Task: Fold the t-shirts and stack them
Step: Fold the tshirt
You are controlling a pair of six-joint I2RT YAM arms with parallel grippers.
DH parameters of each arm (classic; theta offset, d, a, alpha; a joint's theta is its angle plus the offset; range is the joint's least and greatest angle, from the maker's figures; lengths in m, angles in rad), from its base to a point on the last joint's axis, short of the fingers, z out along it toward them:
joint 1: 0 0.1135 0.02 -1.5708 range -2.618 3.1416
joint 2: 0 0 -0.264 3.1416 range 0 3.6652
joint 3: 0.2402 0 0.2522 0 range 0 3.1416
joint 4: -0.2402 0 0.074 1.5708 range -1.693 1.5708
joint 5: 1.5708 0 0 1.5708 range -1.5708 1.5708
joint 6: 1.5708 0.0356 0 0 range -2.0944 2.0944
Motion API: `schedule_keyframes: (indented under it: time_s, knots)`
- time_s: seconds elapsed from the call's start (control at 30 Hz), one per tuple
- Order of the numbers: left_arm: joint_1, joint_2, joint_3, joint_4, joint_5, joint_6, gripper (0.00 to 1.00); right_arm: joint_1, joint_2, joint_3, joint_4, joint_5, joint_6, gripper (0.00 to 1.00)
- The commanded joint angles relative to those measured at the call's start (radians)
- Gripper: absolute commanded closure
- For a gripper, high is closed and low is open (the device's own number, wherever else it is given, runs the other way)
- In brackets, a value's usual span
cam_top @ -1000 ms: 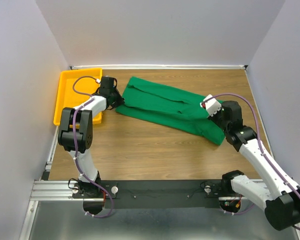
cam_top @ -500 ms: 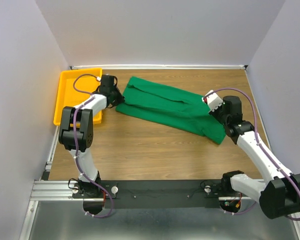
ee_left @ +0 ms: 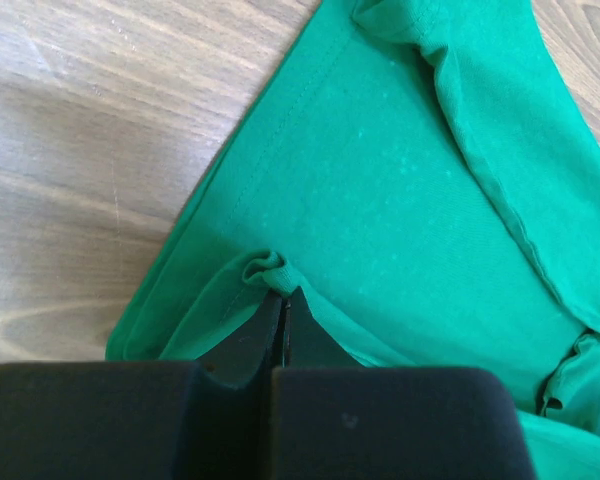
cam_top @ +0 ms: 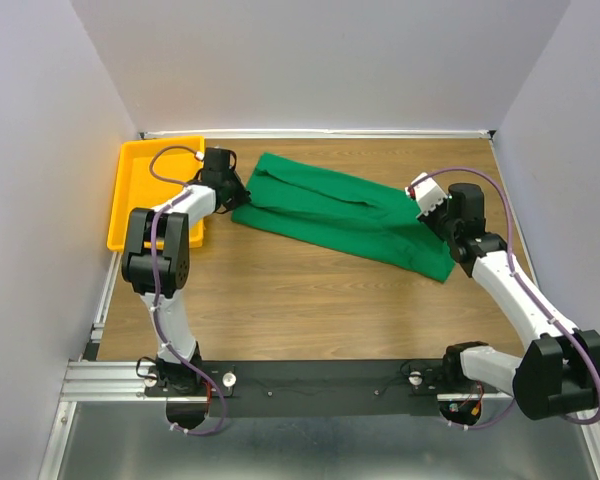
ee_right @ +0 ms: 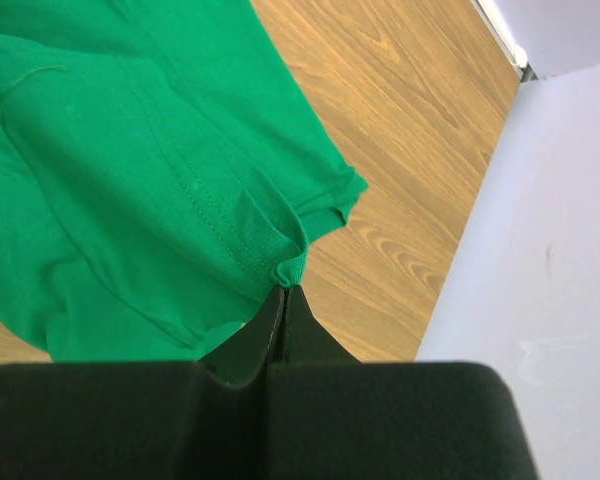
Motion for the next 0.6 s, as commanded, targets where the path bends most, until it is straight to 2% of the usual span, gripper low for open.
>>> schedule_keyframes:
  time_s: [0.0,0.57]
  knots:
    - [0.007,0.021,0.038,-0.011,0.016,0.026,1.00,-0.011,0.022,0.037,0.030,-0.040,0.005,1.00]
    - [0.006,0.046,0.067,0.012,0.071,0.064,1.00,-0.009,0.033,0.029,0.040,-0.046,0.009,1.00]
